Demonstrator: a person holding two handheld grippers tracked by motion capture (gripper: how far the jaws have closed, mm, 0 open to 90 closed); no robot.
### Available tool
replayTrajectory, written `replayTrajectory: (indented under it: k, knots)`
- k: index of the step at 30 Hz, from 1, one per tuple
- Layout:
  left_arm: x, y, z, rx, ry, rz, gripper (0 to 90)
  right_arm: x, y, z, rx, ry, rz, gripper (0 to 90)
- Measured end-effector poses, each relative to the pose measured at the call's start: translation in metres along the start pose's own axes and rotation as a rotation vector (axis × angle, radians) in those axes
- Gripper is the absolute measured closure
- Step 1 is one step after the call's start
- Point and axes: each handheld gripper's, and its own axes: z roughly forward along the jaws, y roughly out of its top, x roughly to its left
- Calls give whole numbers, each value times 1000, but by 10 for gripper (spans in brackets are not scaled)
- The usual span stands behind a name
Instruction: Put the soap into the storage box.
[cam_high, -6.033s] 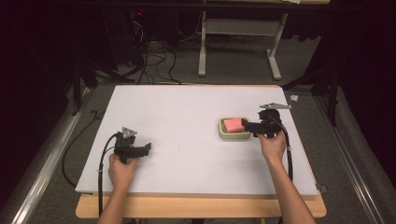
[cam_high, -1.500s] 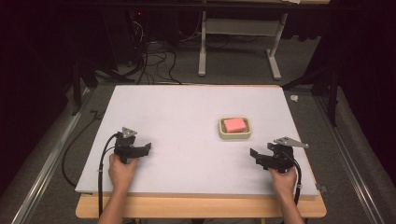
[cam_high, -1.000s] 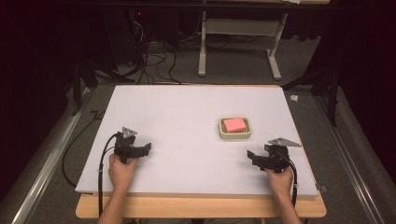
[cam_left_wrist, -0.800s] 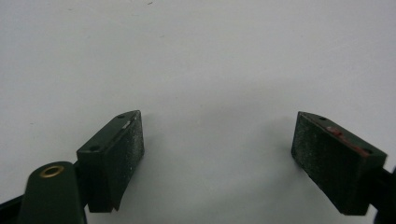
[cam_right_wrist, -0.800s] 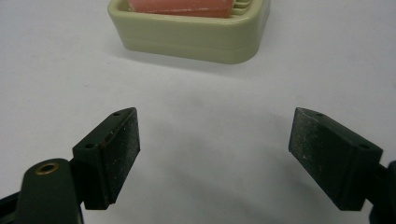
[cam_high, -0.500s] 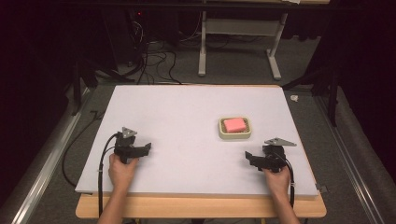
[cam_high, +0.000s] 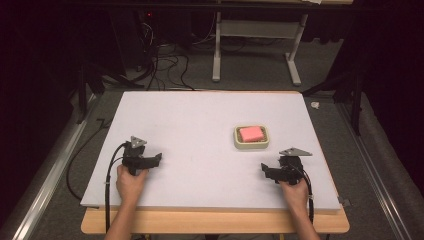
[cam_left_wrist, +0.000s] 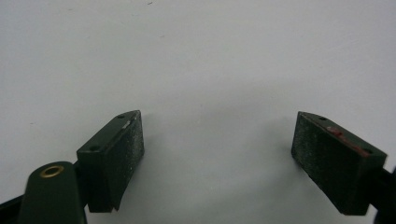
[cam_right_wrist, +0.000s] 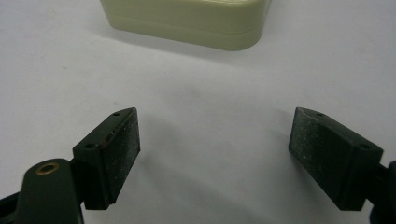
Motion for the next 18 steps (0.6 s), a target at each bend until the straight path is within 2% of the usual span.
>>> replayTrajectory:
  k: [6,18]
  knots:
    - [0,0,0,0,0,1,175,8,0,3,22,-50,-62,156]
    - [0,0,0,0,0,0,175,7,0,3,19,-45,-58,156]
